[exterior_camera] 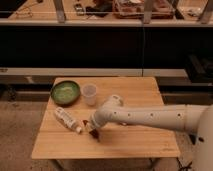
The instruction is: Place the pepper in the ceramic cup
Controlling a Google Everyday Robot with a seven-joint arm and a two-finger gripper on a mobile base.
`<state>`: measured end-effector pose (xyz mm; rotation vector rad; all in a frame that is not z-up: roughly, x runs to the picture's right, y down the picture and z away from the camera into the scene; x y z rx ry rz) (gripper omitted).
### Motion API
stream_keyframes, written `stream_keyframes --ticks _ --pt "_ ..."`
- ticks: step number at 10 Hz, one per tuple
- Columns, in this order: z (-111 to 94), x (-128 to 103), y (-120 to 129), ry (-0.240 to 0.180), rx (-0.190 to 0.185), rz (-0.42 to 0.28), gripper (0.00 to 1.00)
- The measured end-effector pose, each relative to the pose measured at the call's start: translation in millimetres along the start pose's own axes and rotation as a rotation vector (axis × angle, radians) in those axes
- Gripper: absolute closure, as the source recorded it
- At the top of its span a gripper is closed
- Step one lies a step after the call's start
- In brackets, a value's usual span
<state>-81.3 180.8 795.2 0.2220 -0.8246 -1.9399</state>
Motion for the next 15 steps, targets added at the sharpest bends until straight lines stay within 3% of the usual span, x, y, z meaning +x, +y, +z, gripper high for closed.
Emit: stream_keyframes --ticks 1,2,4,5,7,9,12,14,15 --pt "-26.8 22.4 2.2 0.055 0.046 0.026 1.00" --pt "-66.1 50.1 9.2 0.120 0.090 0.044 1.00" --pt "-122.2 85.7 22.7 0.203 0.122 0.052 1.00" --pt "-157.0 116.0 27.9 0.264 0.140 0.043 1.00" --pt "-198.5 165.5 24.7 0.365 0.200 0.006 1.00" --pt "-212.5 178.4 24.9 0.398 0.217 -0.006 1.00" --pt "-211.5 178.2 24.7 0.400 0.214 -0.008 1.00" --pt "-209.7 186.1 35.8 0.428 0.155 -0.031 1.00" --pt "-207.1 201.3 48.7 0.470 0.084 -0.065 1.00"
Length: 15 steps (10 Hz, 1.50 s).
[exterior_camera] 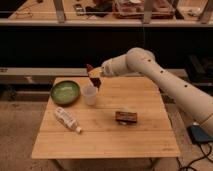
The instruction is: Place the pepper in the ceramic cup
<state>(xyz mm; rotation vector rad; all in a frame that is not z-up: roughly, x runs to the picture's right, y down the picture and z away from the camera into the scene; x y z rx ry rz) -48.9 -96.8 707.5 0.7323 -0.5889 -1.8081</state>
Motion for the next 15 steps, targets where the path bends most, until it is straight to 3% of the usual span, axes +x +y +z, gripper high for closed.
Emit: stream_keyframes --ticks 1,2,3,4,9,12,13,15 --pt "11.9 13.6 9.7 0.042 -0.044 -0.047 1.00" --pt "21.2 21.5 12.5 0.068 -0.059 -0.068 1.00" --pt "32.0 27.5 13.8 0.097 -0.062 -0.075 1.00" --pt "47.9 27.5 10.5 0.122 -0.041 -0.062 1.00" --pt "90.3 -15.2 16.9 0.108 0.012 -0.037 1.00" --pt "99.9 -20.0 20.9 0.121 0.042 -0.054 1.00" --pt "102.6 -21.2 24.4 0.126 0.051 -0.059 0.97" --pt "105.4 -26.6 32.1 0.128 0.065 -0.073 0.78"
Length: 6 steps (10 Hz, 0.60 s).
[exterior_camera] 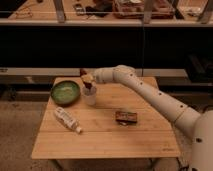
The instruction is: Place the pepper in the ceramic cup
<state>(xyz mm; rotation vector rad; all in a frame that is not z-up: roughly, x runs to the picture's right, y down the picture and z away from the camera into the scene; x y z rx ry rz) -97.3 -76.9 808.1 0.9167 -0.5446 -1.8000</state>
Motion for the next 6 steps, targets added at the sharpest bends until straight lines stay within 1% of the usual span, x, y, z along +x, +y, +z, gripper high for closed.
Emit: stream_keyframes --ticks 2,3,5,6 --pt "-0.4 -3.8 5.2 0.010 0.016 -0.009 0.61" --pt "-2.0 -3.3 7.7 0.018 0.026 -0.018 0.48" --pt "-5.0 0.6 11.9 0.028 0.035 -0.040 0.28" --pt "-6.4 1.4 14.2 0.027 0.038 -0.053 0.21"
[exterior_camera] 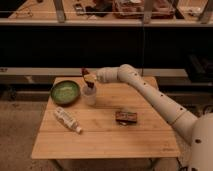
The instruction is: Place the pepper in the ceramic cup
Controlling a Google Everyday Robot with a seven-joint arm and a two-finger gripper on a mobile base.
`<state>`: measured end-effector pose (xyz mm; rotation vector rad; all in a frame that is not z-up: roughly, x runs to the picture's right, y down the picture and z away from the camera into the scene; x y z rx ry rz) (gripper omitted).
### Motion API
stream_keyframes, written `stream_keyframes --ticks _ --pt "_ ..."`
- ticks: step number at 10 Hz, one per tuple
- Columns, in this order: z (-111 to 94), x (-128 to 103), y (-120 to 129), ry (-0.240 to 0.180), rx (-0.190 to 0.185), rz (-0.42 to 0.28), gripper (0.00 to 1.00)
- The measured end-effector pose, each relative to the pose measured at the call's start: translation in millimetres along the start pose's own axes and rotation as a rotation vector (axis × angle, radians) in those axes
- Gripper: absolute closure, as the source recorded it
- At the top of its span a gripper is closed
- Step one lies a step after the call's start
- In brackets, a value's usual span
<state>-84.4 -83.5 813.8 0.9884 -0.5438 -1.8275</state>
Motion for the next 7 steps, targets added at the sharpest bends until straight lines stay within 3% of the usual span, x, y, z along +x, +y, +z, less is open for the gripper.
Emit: stream_keyframes --ticks 3,7 --pt "-2.2 0.6 4.8 0.001 0.005 0.000 0.20" --pt "-6.3 1.7 12.7 0.023 0.000 0.063 0.20"
